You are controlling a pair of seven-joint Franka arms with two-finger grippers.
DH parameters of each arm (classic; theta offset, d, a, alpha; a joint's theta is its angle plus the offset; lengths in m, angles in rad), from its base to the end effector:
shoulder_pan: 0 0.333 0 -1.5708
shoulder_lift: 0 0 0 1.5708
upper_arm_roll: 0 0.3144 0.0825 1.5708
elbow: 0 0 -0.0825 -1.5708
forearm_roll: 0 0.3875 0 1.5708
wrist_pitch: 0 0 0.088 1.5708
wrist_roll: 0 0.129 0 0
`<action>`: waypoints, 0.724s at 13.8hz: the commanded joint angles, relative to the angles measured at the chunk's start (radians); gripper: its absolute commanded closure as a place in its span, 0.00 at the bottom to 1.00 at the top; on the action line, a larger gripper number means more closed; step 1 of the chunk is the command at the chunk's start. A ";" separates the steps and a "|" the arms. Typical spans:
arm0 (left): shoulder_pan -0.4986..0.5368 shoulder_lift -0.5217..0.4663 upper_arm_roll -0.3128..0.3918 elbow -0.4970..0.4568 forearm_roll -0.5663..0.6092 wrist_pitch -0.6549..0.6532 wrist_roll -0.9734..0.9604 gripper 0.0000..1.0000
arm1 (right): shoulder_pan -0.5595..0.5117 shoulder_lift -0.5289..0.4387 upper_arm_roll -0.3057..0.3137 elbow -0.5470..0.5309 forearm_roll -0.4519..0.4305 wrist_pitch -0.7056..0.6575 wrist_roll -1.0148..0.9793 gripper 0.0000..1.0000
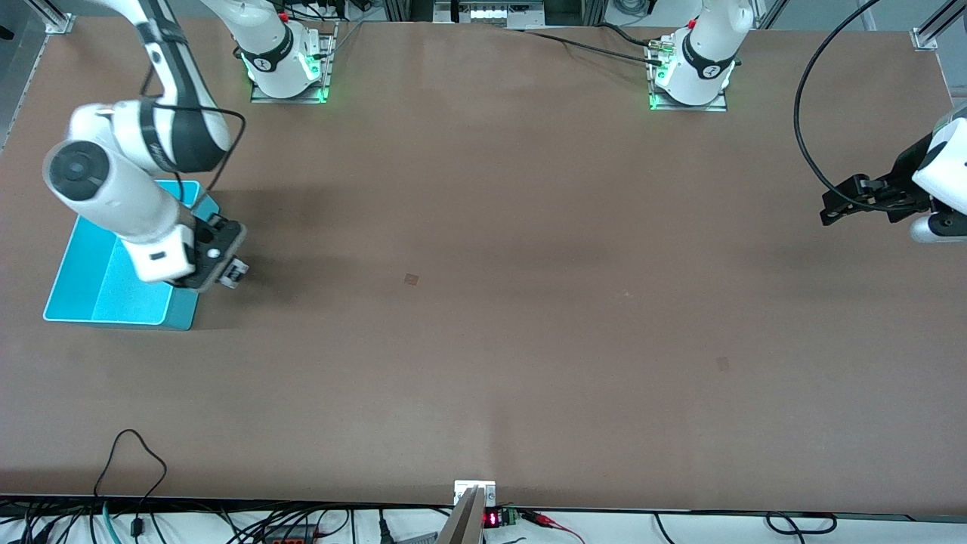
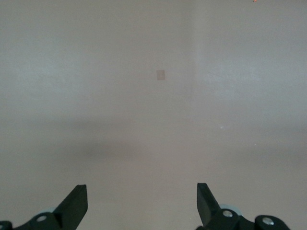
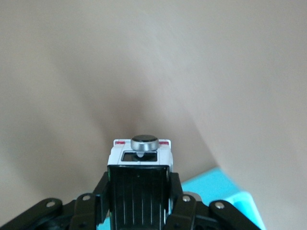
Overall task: Wind and store white jeep toy
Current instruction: 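Lift the jeep with the right gripper and carry it over the bin, then lower the jeep into the blue bin and open the right gripper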
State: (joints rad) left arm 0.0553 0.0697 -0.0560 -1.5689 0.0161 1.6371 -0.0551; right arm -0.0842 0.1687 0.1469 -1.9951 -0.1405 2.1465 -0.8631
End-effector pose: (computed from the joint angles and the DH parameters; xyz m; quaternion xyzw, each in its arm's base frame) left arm 0.5842 0.0026 0.5679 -0.9996 -0.0267 0.0005 0.0061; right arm 0.5871 0.0267 0.3518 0.8763 0.4795 -0.0248 0.0398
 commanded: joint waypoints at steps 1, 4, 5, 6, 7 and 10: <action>0.000 -0.014 0.005 0.001 -0.022 -0.016 0.008 0.00 | -0.032 -0.026 -0.068 -0.016 0.013 -0.051 0.123 1.00; 0.000 -0.013 0.005 0.001 -0.022 -0.016 0.008 0.00 | -0.032 -0.023 -0.183 -0.025 0.012 -0.057 0.231 1.00; 0.000 -0.013 0.005 0.001 -0.022 -0.016 0.008 0.00 | -0.031 -0.011 -0.217 -0.025 0.010 -0.047 0.269 1.00; 0.000 -0.013 0.005 0.001 -0.022 -0.016 0.008 0.00 | -0.029 0.004 -0.236 -0.025 0.010 -0.030 0.298 1.00; 0.000 -0.013 0.005 0.001 -0.022 -0.016 0.008 0.00 | -0.029 0.012 -0.248 -0.027 0.009 -0.007 0.356 1.00; 0.000 -0.013 0.005 0.001 -0.022 -0.016 0.008 0.00 | -0.029 0.058 -0.294 -0.027 0.009 0.010 0.508 1.00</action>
State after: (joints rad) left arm 0.0553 0.0697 -0.0553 -1.5689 0.0161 1.6367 -0.0551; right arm -0.1186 0.2042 -0.1252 -2.0187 -0.1395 2.1355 -0.4405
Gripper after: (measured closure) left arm 0.000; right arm 0.489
